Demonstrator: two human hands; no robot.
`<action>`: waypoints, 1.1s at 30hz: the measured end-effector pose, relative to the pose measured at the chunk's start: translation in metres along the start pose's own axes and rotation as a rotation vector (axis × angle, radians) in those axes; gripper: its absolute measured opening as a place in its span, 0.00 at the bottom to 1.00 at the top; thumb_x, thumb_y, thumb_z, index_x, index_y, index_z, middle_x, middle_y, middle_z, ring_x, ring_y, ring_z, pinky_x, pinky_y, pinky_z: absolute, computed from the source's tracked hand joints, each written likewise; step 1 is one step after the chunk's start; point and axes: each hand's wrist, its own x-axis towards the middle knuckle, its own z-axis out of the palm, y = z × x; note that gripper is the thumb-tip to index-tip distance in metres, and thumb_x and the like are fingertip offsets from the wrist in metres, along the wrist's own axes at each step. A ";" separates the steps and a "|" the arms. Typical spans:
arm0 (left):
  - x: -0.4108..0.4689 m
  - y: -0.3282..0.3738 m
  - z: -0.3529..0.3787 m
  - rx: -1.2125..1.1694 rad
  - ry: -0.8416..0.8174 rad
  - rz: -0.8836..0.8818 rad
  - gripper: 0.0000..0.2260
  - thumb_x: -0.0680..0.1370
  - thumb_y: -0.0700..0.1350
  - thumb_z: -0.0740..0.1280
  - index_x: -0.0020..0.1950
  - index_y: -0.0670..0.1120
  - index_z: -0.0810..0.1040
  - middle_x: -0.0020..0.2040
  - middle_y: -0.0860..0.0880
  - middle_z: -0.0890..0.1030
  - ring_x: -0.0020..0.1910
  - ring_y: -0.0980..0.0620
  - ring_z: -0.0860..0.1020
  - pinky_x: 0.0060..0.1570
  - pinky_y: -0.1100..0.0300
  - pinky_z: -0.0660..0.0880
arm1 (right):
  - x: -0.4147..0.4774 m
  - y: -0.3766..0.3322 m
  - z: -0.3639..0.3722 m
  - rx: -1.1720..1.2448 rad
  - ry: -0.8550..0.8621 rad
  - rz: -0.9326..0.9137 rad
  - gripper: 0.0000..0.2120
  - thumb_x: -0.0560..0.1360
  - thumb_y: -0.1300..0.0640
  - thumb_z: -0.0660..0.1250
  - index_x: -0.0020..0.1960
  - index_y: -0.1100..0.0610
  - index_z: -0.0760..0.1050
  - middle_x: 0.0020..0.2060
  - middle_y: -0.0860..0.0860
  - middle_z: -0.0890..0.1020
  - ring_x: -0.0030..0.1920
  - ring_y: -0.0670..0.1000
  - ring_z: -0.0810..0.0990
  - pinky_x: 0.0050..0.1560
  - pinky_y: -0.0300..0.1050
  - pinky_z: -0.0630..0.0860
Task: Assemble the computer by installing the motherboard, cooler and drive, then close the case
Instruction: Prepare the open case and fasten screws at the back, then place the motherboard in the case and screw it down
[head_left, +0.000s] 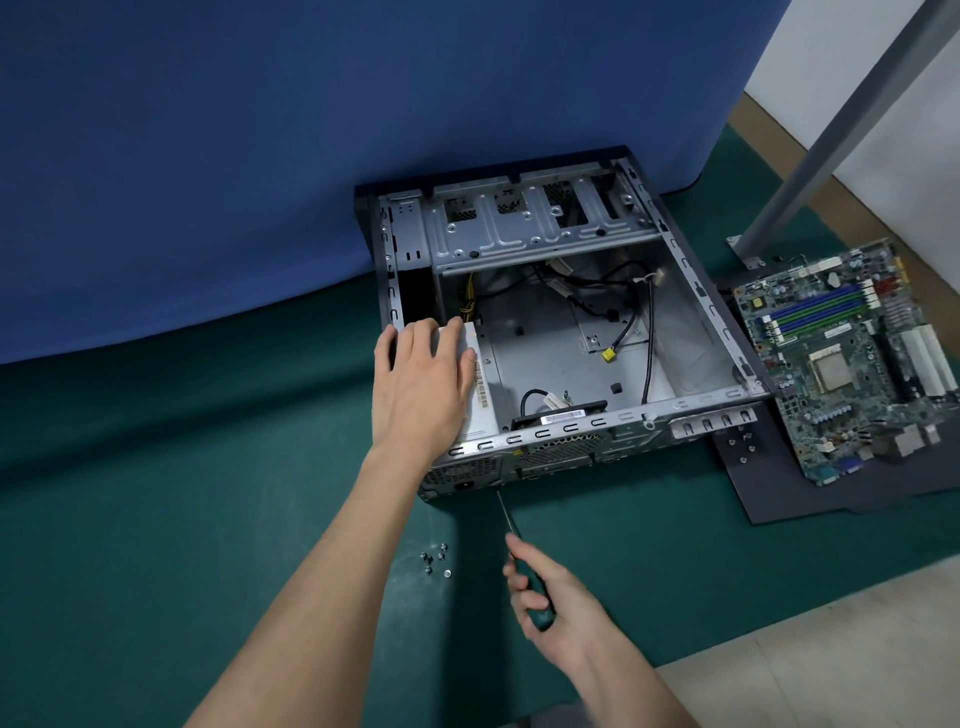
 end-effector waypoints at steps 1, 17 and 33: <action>0.000 0.000 -0.001 -0.003 -0.003 -0.003 0.21 0.82 0.53 0.49 0.72 0.48 0.65 0.61 0.48 0.72 0.65 0.49 0.66 0.72 0.52 0.50 | -0.001 -0.002 -0.001 -0.025 -0.003 0.000 0.14 0.62 0.63 0.78 0.45 0.64 0.79 0.30 0.57 0.77 0.23 0.47 0.72 0.18 0.33 0.65; -0.012 -0.012 -0.012 -0.149 -0.127 0.082 0.23 0.83 0.51 0.45 0.77 0.46 0.53 0.78 0.48 0.52 0.77 0.52 0.46 0.74 0.53 0.37 | 0.017 -0.036 -0.012 -1.872 0.254 -1.078 0.11 0.77 0.58 0.63 0.57 0.47 0.75 0.53 0.42 0.77 0.55 0.49 0.69 0.54 0.41 0.63; -0.011 0.005 -0.025 -0.239 -0.188 0.028 0.22 0.83 0.49 0.48 0.77 0.45 0.56 0.78 0.46 0.50 0.77 0.50 0.44 0.74 0.55 0.36 | -0.059 -0.076 0.005 -1.789 0.214 -1.442 0.11 0.66 0.66 0.76 0.45 0.55 0.82 0.37 0.45 0.81 0.39 0.48 0.78 0.40 0.41 0.75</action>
